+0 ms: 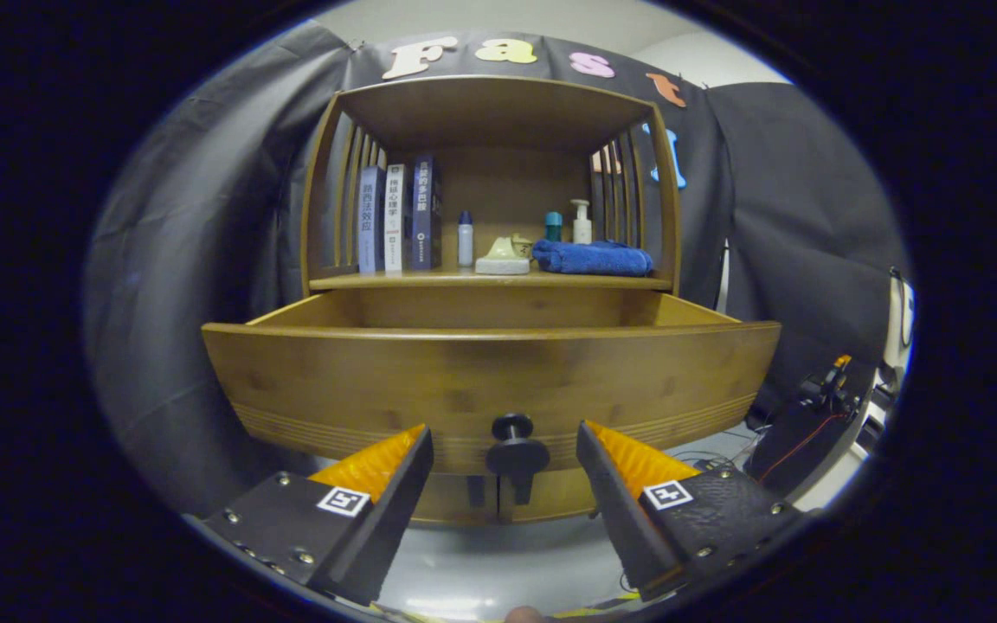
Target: Pull open the drawer, take out the items inside it, and place them on the countertop above the cabinet.
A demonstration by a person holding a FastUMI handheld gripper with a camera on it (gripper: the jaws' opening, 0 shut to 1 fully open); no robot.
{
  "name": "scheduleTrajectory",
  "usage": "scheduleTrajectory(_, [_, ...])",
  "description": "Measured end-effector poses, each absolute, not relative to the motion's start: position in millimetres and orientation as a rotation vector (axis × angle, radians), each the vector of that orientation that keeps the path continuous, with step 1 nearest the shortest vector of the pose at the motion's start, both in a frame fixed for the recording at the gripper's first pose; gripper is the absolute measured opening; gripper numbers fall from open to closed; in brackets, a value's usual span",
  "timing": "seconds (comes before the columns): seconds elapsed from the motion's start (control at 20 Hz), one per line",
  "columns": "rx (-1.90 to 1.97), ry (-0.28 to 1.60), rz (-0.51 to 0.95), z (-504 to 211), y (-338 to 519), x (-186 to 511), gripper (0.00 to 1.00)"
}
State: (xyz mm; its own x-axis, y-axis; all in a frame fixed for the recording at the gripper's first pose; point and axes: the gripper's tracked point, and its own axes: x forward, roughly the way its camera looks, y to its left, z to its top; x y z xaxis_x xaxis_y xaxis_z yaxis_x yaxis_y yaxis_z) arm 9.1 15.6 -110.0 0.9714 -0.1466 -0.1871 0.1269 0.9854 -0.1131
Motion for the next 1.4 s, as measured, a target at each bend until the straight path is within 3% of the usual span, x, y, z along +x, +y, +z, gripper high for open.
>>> scheduleTrajectory(0.5, [-0.079, 0.153, -0.046, -117, 29, 43, 0.99])
scheduleTrajectory(1.4, [-0.090, 0.093, -0.059, -116, 35, 144, 1.00])
